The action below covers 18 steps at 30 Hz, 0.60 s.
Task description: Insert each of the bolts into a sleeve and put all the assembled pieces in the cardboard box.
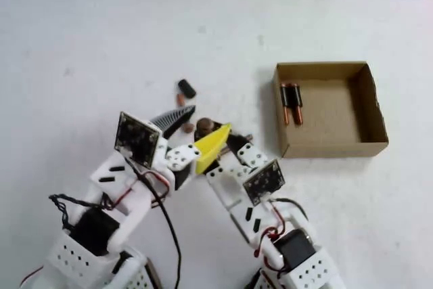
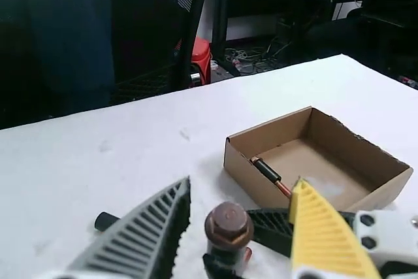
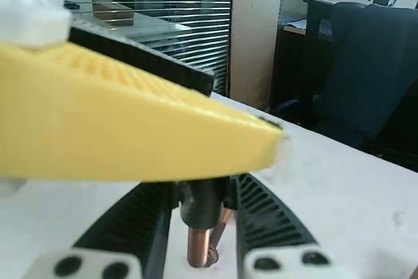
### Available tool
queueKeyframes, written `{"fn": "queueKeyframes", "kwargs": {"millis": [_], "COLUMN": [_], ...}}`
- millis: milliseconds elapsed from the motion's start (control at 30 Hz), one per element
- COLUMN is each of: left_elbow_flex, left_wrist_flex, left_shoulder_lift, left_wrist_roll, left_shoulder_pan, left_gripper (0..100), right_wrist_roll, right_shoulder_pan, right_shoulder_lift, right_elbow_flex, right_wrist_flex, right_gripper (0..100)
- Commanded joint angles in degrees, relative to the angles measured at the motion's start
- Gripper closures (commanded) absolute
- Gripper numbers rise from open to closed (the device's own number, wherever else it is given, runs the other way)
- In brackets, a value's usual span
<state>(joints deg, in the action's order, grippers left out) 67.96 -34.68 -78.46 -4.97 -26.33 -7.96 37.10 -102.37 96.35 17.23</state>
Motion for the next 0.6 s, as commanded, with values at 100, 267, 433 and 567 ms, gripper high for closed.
{"fn": "queueKeyframes", "kwargs": {"millis": [100,267,433,567], "left_elbow_flex": [-2.3,-7.2,-9.4,-10.3], "left_wrist_flex": [0.2,-0.2,-0.2,-1.6], "left_shoulder_lift": [-0.8,-0.8,-0.9,-0.9], "left_wrist_roll": [0.6,0.3,0.5,0.4], "left_shoulder_pan": [4.4,9.4,13.1,16.9], "left_gripper": [74,75,97,94], "right_wrist_roll": [-0.8,-0.9,-0.9,-0.9], "right_shoulder_pan": [0.0,0.0,0.0,-1.3], "right_shoulder_lift": [-0.7,-0.7,-0.7,-0.7], "right_elbow_flex": [0.5,0.5,0.5,0.5], "right_wrist_flex": [0.0,0.6,3.9,5.6], "right_gripper": [98.1,98.1,98.1,98.1]}}
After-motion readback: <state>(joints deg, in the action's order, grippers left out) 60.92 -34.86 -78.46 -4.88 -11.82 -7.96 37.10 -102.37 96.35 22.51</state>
